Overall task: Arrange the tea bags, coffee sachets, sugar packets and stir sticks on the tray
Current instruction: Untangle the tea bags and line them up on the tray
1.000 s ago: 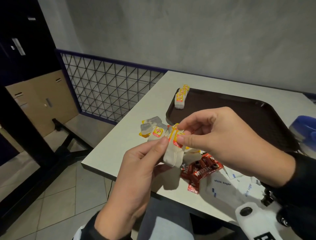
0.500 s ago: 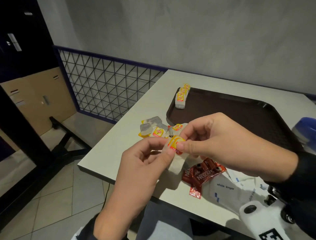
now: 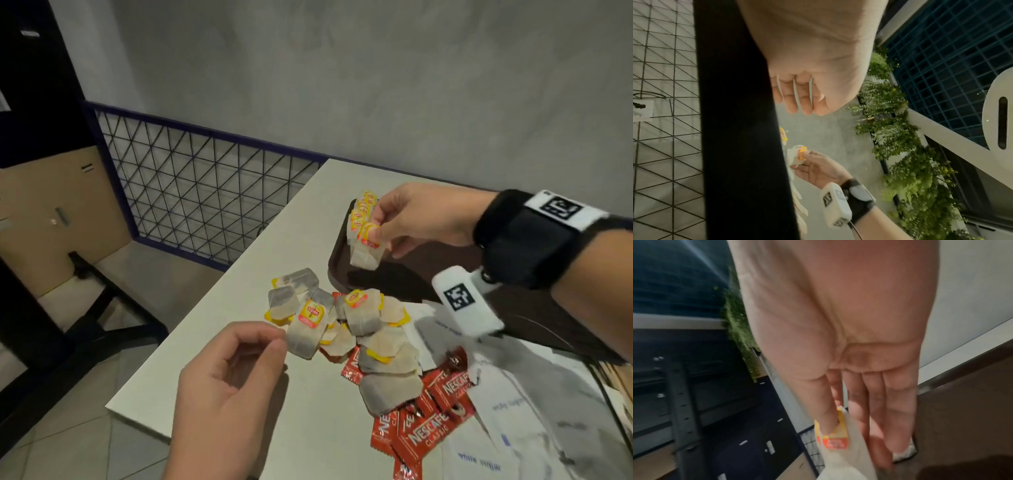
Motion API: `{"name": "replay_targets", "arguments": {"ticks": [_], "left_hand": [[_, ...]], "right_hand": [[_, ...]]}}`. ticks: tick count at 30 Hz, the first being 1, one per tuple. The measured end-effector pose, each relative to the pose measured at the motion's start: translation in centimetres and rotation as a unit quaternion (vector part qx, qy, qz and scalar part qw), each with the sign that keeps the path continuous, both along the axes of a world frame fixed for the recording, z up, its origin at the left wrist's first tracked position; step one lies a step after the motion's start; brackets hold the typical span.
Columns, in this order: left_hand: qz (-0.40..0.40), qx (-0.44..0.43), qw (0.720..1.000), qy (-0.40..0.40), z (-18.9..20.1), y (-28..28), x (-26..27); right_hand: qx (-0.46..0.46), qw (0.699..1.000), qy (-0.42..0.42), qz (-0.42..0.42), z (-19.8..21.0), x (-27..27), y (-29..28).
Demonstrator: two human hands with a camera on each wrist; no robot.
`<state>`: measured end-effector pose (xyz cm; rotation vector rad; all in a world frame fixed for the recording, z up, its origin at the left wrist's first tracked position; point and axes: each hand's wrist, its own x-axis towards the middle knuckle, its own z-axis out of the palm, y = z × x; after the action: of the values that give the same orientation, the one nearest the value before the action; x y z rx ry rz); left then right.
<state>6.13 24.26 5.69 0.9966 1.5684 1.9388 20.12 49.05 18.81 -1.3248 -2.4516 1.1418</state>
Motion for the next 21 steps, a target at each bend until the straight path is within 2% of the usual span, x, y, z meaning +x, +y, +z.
{"name": "replay_targets", "arguments": {"ticks": [4, 8, 21], "left_hand": [[0.017, 0.028, 0.999, 0.014, 0.0, 0.2, 0.1], [0.026, 0.023, 0.999, 0.021, -0.1, 0.4, -0.2], [0.034, 0.036, 0.995, 0.091, -1.1, 0.8, -0.2]], "right_hand": [[-0.058, 0.995, -0.077, 0.006, -1.4, -2.0, 3.3], [-0.053, 0.992, -0.109, -0.024, -2.2, -3.7, 5.0], [-0.072, 0.987, -0.033, -0.137, -3.2, -4.0, 5.7]]}}
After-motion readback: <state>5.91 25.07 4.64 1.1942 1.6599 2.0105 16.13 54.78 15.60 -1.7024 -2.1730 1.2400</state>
